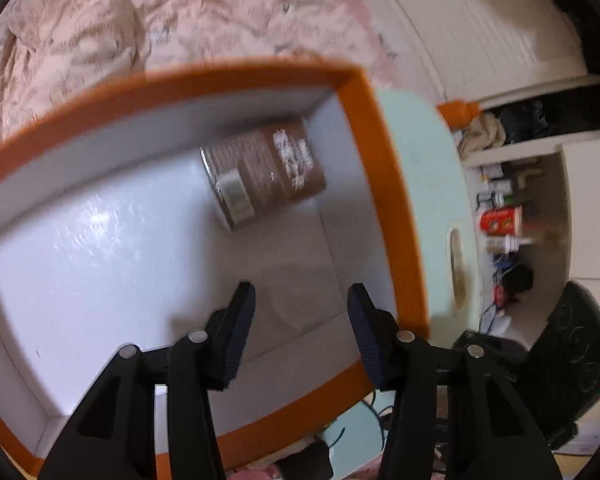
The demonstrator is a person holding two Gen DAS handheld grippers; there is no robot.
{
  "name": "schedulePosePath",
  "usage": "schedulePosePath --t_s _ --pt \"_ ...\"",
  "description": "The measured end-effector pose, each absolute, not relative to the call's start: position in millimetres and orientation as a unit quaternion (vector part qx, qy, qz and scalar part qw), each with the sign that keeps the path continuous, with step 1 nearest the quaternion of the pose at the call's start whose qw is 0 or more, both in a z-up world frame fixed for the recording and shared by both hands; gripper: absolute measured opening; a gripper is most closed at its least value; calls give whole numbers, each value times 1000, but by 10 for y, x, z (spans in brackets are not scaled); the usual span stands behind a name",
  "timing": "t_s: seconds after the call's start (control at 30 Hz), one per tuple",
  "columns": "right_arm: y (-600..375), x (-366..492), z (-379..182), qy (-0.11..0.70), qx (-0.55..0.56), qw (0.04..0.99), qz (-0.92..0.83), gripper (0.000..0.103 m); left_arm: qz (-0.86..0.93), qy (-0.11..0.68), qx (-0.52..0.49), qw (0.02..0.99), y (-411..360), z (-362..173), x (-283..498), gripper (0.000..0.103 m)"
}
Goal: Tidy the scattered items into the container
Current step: 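Reach into the box and grasp the clear plastic item with the left tool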
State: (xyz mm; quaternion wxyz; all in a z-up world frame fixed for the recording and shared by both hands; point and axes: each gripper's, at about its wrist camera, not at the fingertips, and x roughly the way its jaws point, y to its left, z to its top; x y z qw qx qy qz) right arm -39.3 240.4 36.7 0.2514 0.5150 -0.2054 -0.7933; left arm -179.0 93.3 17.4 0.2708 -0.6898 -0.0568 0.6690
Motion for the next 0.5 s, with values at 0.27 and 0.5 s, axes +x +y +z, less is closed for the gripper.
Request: schedulePosePath --t_s 0.27,0.5 --pt "2409 -437 348 -212 517 249 -791 43 689 36 -672 267 1191 214 -1583 50" --pt "2400 -418 386 -206 515 252 -793 43 699 73 -664 255 1147 178 -1565 38"
